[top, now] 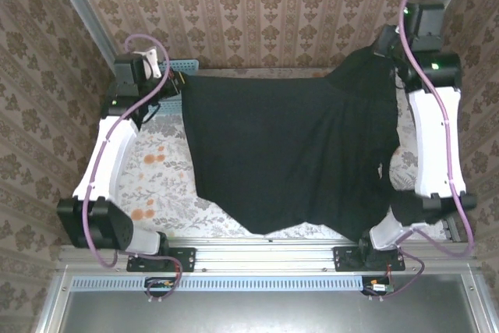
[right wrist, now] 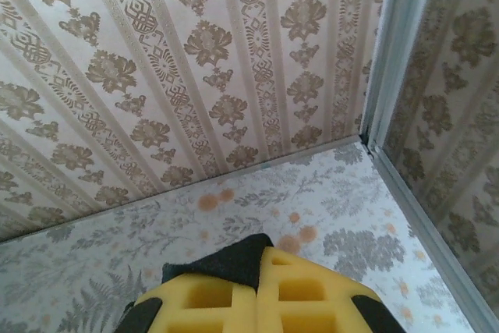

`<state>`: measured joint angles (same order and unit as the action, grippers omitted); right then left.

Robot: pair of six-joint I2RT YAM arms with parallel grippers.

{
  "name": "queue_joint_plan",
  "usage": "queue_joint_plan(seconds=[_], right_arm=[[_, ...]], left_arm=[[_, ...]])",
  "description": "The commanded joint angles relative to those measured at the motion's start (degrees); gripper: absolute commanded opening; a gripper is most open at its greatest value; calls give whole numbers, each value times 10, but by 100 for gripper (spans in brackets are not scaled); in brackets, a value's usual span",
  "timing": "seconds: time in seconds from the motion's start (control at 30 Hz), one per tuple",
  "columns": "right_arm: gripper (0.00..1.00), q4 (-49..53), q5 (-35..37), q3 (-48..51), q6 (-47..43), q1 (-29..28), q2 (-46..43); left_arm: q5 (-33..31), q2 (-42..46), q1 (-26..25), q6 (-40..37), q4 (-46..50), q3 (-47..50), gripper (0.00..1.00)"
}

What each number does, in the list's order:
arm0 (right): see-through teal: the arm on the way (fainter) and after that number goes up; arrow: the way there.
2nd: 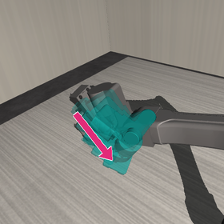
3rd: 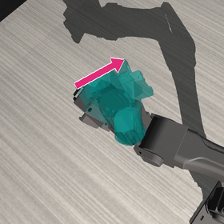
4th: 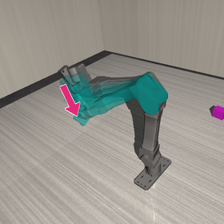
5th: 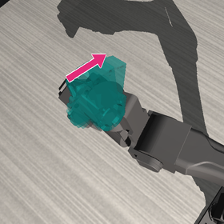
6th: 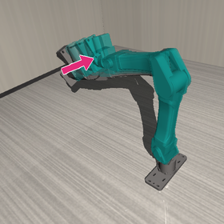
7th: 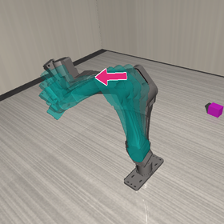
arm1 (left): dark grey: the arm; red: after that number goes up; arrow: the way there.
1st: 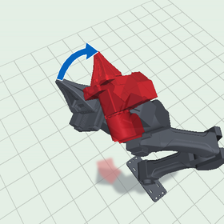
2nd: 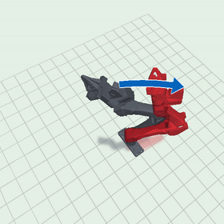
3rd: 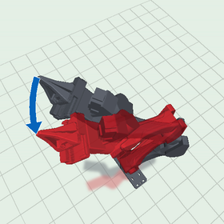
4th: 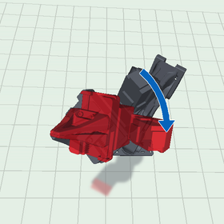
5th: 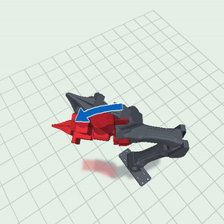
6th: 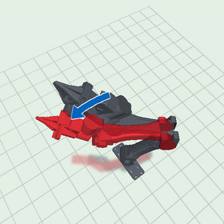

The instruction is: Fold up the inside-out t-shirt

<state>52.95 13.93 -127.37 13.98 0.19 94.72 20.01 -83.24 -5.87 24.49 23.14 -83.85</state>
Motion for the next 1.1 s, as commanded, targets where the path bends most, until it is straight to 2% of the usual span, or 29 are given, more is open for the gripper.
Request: queue_joint_plan(seconds=[0.0,0.1,0.2,0.3,0.4,0.53,0.63,0.73,0.83,1.0,1.07], right_arm=[[0,-24,4,-135,-20,4,55],[0,-5,-14,-282,-26,8,126],[0,-19,-37,-370,-26,11,153],[0,-68,-57,-345,-28,13,120],[0,-95,-79,-301,-36,13,80],[0,-85,-84,-237,-49,13,31],[0,-76,-93,-125,-32,13,-25],[0,-107,-108,61,-8,13,-113],[0,-123,-118,240,23,13,-201],[0,-109,-156,486,95,21,-315],[0,-86,-155,555,129,32,-348]], left_arm=[[12,-51,16,28,-19,-106,0],[18,-107,21,18,8,-227,0],[31,-145,37,11,26,-336,0],[46,-159,58,7,28,-406,0],[62,-133,66,-8,4,-401,0],[89,-53,66,-9,-85,-258,0],[103,15,64,0,-146,-106,0],[120,75,59,12,-195,33,0],[129,126,31,-1,-193,145,0],[69,242,-34,-3,-172,350,0],[51,295,-48,12,-157,420,0]])
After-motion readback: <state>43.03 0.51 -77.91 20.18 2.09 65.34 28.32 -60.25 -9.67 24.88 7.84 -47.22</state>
